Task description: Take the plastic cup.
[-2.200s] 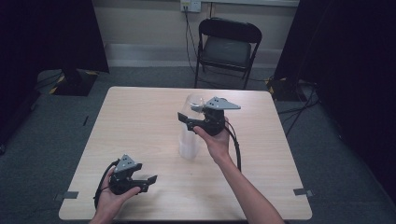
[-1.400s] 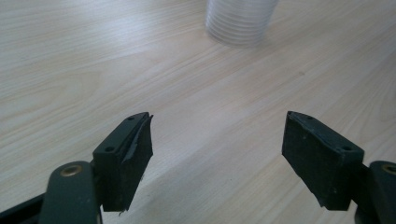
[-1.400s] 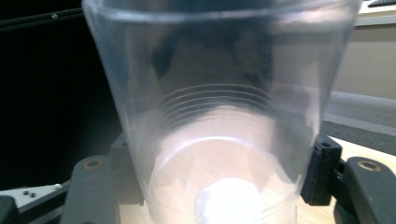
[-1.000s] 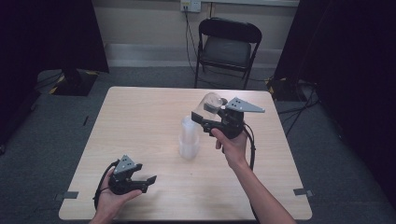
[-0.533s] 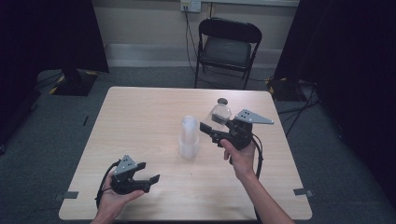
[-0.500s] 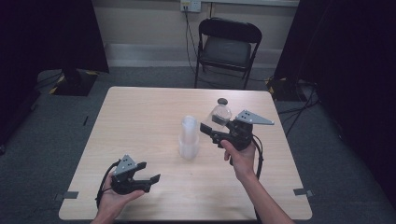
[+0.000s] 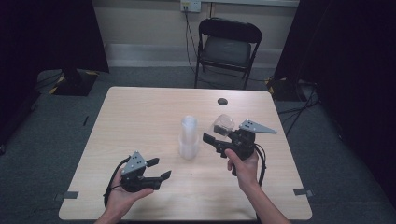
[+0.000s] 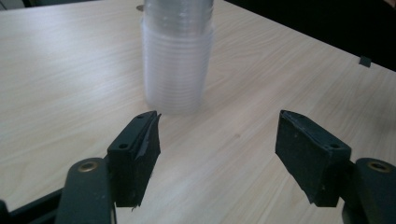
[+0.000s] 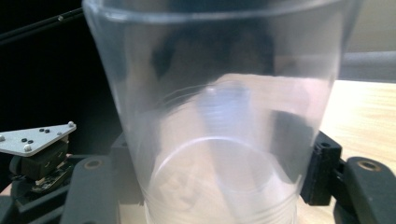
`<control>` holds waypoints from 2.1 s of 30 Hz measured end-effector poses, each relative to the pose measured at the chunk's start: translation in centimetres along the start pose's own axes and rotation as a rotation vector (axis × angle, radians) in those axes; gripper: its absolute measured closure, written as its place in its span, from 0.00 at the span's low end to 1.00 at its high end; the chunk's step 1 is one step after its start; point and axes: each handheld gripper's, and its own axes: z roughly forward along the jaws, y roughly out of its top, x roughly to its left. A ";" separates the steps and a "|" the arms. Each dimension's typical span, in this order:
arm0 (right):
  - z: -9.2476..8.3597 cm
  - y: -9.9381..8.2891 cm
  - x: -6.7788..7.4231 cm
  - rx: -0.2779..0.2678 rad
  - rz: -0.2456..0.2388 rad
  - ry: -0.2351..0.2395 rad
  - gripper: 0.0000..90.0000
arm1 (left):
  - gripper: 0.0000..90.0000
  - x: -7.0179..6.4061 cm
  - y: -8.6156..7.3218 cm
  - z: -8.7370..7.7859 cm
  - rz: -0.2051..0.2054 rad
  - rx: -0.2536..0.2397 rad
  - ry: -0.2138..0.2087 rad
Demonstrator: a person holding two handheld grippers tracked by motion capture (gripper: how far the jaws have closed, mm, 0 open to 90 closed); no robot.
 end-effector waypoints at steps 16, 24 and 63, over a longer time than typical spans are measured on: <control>-0.3 -1.5 0.3 0.017 0.090 0.046 0.40 | 0.42 -3.0 3.5 4.6 0.084 -0.122 -0.044; 0.6 -2.5 1.0 0.063 0.155 0.082 0.41 | 0.52 -3.7 2.4 4.5 0.154 -0.238 0.021; 4.0 -4.6 2.6 0.216 0.395 0.268 0.41 | 0.66 -4.9 2.2 4.5 0.332 -0.371 0.104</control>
